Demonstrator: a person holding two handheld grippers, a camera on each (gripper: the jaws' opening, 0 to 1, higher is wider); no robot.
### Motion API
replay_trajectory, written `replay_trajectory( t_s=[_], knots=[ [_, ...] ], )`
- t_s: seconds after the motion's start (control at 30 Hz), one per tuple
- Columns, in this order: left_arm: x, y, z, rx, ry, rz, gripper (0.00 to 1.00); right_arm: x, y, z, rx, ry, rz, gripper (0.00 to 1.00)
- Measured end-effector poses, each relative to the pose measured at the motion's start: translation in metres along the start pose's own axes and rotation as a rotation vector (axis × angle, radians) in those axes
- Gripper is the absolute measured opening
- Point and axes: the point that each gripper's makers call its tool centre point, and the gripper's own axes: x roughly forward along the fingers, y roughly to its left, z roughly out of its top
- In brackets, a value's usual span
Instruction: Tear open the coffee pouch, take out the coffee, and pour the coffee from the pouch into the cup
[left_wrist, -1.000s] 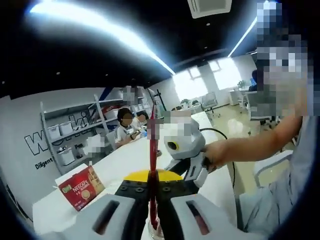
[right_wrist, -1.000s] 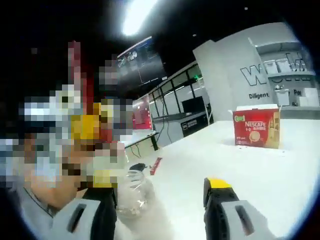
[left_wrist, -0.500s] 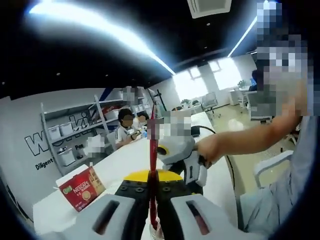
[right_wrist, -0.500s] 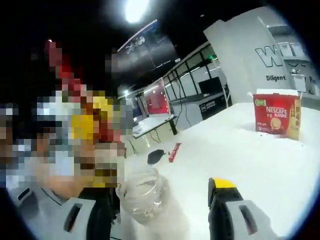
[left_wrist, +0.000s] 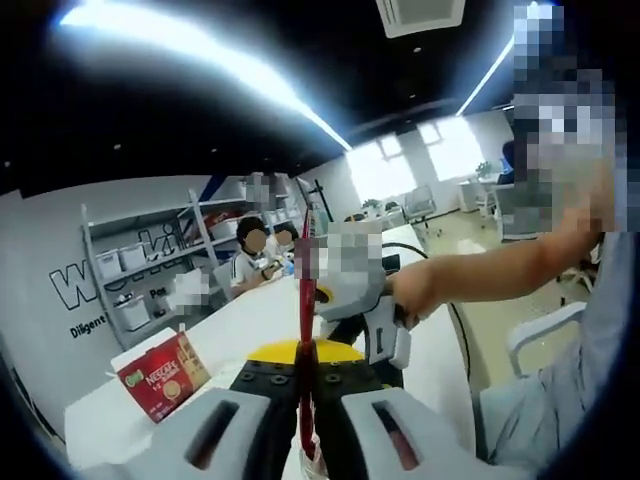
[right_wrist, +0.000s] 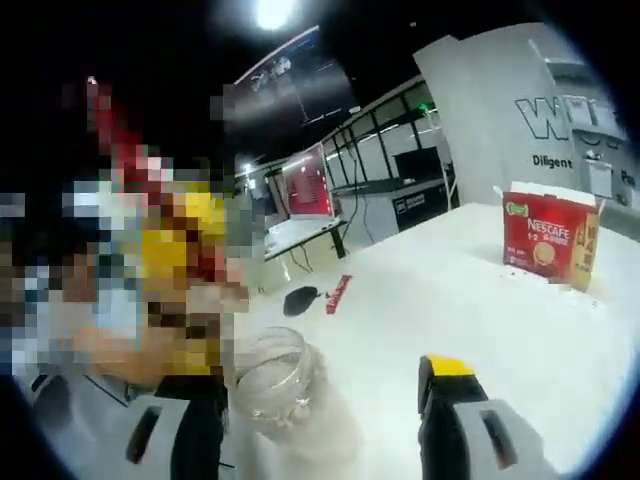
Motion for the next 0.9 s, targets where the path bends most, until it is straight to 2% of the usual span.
replay_trajectory(
  t_s=[0.07, 0.1, 0.17, 0.23, 0.3, 0.33, 0.37, 0.4, 0.43, 0.5, 0.57, 0.63, 0.73, 0.77, 0.8, 0.9],
  knots=[
    [0.000, -0.001, 0.000, -0.001, -0.001, 0.000, 0.06, -0.003, -0.008, 0.001, 0.008, -0.003, -0.015, 0.80],
    [0.000, -0.002, 0.001, 0.000, -0.001, -0.002, 0.06, -0.010, -0.019, 0.002, 0.013, -0.019, -0.063, 0.80],
    [0.000, -0.004, 0.002, 0.004, -0.001, -0.002, 0.06, -0.018, -0.029, 0.003, 0.025, -0.037, -0.096, 0.79],
    [0.000, -0.004, 0.002, 0.007, 0.000, -0.003, 0.06, -0.020, -0.023, 0.006, 0.044, -0.070, -0.071, 0.78],
    [0.000, -0.003, 0.002, 0.005, -0.002, -0.003, 0.06, -0.015, -0.005, 0.006, 0.044, -0.076, 0.006, 0.79],
    [0.001, -0.001, 0.002, 0.003, -0.003, -0.002, 0.06, -0.013, -0.002, 0.004, 0.042, -0.069, 0.011, 0.79],
    [0.002, 0.000, 0.002, 0.002, -0.003, -0.001, 0.06, -0.010, -0.004, 0.000, 0.035, -0.054, 0.003, 0.79],
    [0.002, 0.000, 0.002, 0.001, -0.003, -0.002, 0.06, -0.011, -0.013, -0.007, 0.017, -0.019, -0.034, 0.81],
    [0.003, -0.001, 0.002, 0.001, -0.003, -0.003, 0.06, -0.012, -0.019, -0.005, 0.041, -0.047, -0.034, 0.83],
    [0.003, -0.004, 0.004, 0.005, -0.003, -0.005, 0.06, -0.018, -0.027, -0.006, 0.076, -0.070, -0.050, 0.80],
    [0.002, -0.006, 0.004, 0.007, -0.004, -0.007, 0.06, -0.027, -0.036, -0.003, 0.071, -0.092, -0.083, 0.79],
    [0.003, -0.006, 0.003, 0.007, -0.002, -0.008, 0.06, -0.023, -0.030, 0.002, 0.098, -0.122, -0.050, 0.79],
    [0.006, -0.006, 0.001, 0.000, 0.000, -0.010, 0.06, -0.011, -0.030, 0.005, 0.144, -0.127, 0.003, 0.79],
    [0.007, -0.006, 0.001, -0.002, 0.000, -0.010, 0.06, -0.006, -0.028, 0.008, 0.175, -0.143, 0.036, 0.79],
    [0.008, -0.007, 0.001, -0.002, 0.002, -0.012, 0.06, -0.003, -0.024, 0.008, 0.169, -0.153, 0.063, 0.78],
    [0.008, -0.009, 0.001, 0.004, 0.006, -0.015, 0.06, 0.001, -0.013, 0.004, 0.280, -0.157, 0.129, 0.71]
  ],
)
